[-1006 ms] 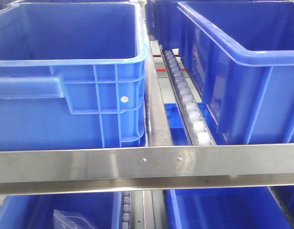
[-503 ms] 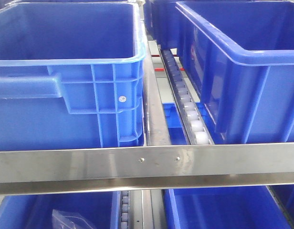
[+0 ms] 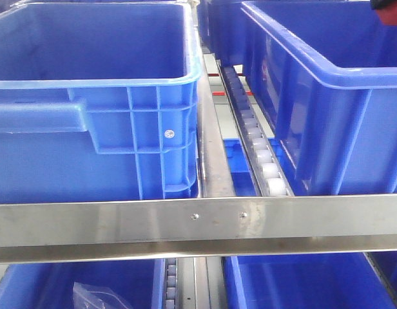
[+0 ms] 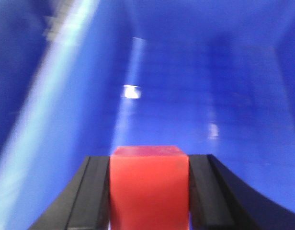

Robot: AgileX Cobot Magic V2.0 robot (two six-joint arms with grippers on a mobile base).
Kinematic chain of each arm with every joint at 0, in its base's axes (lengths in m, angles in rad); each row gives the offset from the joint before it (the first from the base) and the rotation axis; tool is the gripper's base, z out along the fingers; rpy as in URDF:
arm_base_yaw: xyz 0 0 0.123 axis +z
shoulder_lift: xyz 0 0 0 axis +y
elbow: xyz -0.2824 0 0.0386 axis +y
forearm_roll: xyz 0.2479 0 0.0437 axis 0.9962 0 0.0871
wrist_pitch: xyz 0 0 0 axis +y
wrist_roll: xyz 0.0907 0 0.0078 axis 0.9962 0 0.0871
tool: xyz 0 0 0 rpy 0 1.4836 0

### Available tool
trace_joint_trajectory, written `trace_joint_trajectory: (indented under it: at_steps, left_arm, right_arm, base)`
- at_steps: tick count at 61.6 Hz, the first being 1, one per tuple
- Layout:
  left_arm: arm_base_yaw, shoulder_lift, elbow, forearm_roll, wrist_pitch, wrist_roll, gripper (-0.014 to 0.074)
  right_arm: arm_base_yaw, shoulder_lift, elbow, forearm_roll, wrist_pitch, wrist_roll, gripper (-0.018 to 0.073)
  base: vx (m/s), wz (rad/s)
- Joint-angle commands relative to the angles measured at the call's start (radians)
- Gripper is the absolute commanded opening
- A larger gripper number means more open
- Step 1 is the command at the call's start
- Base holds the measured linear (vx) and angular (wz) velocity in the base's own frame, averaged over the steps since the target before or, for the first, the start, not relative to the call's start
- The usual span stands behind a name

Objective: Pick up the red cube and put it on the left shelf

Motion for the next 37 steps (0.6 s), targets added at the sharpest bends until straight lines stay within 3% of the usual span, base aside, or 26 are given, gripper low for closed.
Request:
trace_joint_trajectory:
  at_steps: [1,9,13,18,23,25,37]
  left_arm:
    - [-0.001,-0.003,0.022,-0.005,-0.09,0.001,0.0106]
    - [-0.001,-0.003,0.022,-0.005,-0.09,0.001,0.0106]
    - [-0.001,-0.003,0.022,-0.005,-0.09,0.001,0.0106]
    - [-0.001,-0.003,0.022,-0.005,-0.09,0.001,0.0106]
    - [-0.001,-0.003,0.022,-0.005,-0.09,0.001,0.0106]
    - [-0.001,-0.003,0.022,-0.005,-0.09,0.001,0.0106]
    - [-0.001,-0.003,0.022,-0.005,-0.09,0.001,0.0106]
  right_arm:
    - [-0.022,-0.002,-0.049,-0.011,-0.099,-0.004,0.0055]
    - [-0.035,0.015,-0.049,-0.011,-0.117,-0.004,0.0062]
    - [-0.035,0.015,-0.049,-0.011,-0.122,-0.004,0.0107]
    - [-0.035,0.015,-0.049,-0.011,-0.127,-0.004,0.0257]
    - [-0.035,0.015,-0.049,-0.011,-0.132,-0.004,0.0491]
    - [-0.035,0.015,-0.049,-0.005,-0.127,-0.003,0.0545]
    - [-0.035,0.015,-0.049,0.002,-0.095,-0.003,0.0541]
  base:
    - [0.0,0.0]
    - [0.0,0.0]
    - [0.0,0.0]
    - [0.0,0.0]
    - [0.0,0.0]
    - [0.0,0.0]
    - [0.0,0.0]
